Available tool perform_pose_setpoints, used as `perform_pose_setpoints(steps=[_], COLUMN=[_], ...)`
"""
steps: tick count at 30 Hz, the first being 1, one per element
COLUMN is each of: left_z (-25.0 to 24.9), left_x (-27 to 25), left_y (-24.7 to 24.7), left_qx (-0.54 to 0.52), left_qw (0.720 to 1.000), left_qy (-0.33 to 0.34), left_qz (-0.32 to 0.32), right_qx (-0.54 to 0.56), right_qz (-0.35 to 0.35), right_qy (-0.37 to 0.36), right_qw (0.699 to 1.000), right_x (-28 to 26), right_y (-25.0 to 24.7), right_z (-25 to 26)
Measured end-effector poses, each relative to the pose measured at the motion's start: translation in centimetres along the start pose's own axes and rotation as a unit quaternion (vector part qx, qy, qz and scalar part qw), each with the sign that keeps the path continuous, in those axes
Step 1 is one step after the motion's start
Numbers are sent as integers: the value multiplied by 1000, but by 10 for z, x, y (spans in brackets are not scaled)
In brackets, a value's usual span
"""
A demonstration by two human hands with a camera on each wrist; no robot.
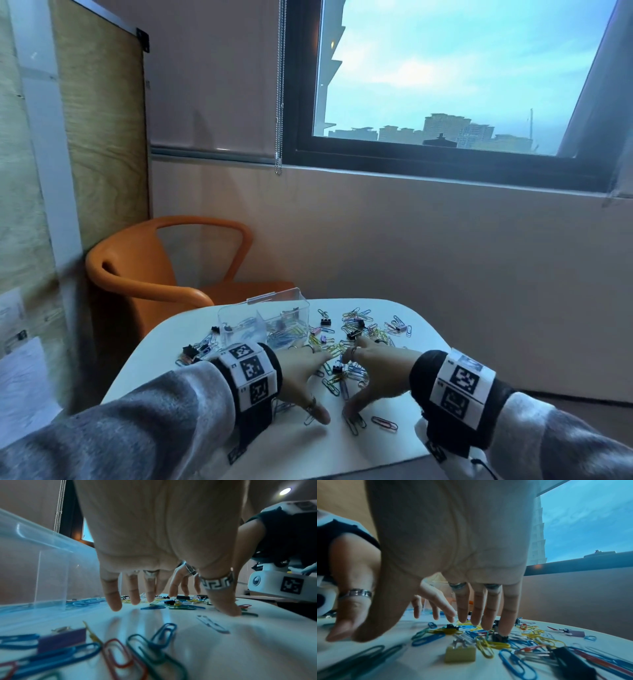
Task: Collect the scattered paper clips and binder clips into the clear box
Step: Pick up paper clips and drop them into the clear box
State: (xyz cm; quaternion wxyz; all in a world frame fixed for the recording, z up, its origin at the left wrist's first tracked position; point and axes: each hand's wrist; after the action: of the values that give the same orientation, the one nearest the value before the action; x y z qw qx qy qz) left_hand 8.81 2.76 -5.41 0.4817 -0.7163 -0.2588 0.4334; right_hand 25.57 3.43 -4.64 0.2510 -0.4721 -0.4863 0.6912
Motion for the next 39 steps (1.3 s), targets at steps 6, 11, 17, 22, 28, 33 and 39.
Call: perform_pose_setpoints(steps=[6, 11, 17, 22, 28, 33, 39], left_z=[7, 16, 10, 20, 22, 19, 23], left_x=[-2, 12, 31, 26, 3, -16, -11], left_y=[4, -5, -11, -6, -1, 4, 0], left_qx=[-9, -5, 90, 91, 69, 69, 39], left_qw=[1000, 997, 993, 994, 996, 996, 996], left_qy=[7, -46, -82, -66, -53, -38, -63], left_qz=[-20, -55, 3, 8, -23, -30, -44], right_qx=[9, -6, -47, -30, -36, -22, -40], right_qz=[1, -58, -9, 8, -30, -20, -34], right_qy=[-4, -3, 37, 40, -2, -24, -30], right_qw=[1000, 998, 998, 999, 999, 999, 998], right_x=[1, 16, 40, 40, 33, 29, 17], right_y=[2, -9, -17, -15, -9, -9, -18], right_z=[-2, 5, 20, 17, 21, 31, 39])
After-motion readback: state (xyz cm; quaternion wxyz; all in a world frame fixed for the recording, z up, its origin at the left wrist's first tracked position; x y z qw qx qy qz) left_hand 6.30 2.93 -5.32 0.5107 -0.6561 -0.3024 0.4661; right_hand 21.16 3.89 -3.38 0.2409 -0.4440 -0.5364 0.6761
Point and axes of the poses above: each hand's wrist, its own x-axis towards the middle knuckle, its own y-axis out of the palm, z = x × y, and after that the axes turned 3 degrees about z, right-handed
